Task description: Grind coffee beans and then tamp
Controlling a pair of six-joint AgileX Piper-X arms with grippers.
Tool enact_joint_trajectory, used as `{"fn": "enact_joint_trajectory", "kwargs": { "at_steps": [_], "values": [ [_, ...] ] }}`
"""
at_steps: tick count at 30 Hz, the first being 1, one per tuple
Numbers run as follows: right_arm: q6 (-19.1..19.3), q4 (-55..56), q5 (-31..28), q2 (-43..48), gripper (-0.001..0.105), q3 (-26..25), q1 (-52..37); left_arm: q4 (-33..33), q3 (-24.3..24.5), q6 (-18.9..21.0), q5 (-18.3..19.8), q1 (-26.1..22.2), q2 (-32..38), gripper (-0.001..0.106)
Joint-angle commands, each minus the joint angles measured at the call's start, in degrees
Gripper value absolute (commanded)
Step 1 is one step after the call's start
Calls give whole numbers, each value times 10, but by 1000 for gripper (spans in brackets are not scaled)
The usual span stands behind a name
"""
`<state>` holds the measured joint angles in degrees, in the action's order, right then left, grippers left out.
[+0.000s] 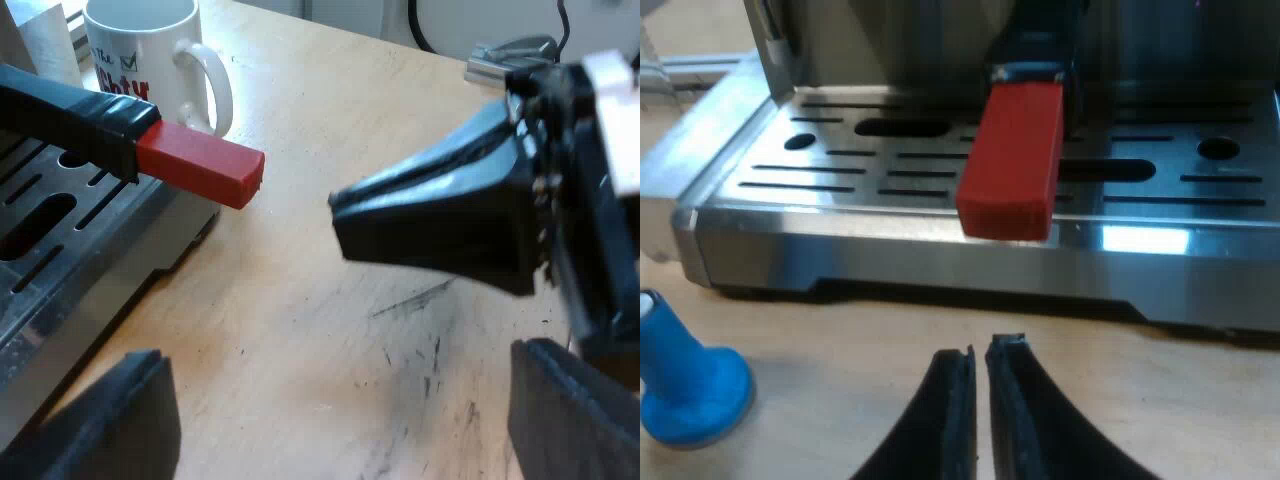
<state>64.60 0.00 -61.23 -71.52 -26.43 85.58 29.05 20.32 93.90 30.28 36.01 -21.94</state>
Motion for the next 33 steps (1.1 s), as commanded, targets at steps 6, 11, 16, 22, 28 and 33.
{"fn": "enact_joint_trajectory", "kwargs": {
  "at_steps": [6, 11, 16, 22, 28, 33],
  "values": [
    [1, -24, -8, -17, 6, -1, 1, -6, 2, -5, 3, 3, 0, 70],
    [1, -27, -8, -17, 6, -1, 0, -6, 2, -5, 3, 3, 0, 70],
    [8, -27, -71, -17, 5, -1, -1, -6, 2, -5, 3, 3, 0, 70],
    [8, -27, -85, -17, 5, -1, -1, -6, 2, -5, 3, 3, 0, 70],
    [12, -27, -85, -17, 5, -1, -1, -6, 2, -5, 3, 3, 0, 70],
    [12, -27, -80, -17, 5, -1, -1, -6, 2, -5, 3, 3, 0, 70]
  ]
}}
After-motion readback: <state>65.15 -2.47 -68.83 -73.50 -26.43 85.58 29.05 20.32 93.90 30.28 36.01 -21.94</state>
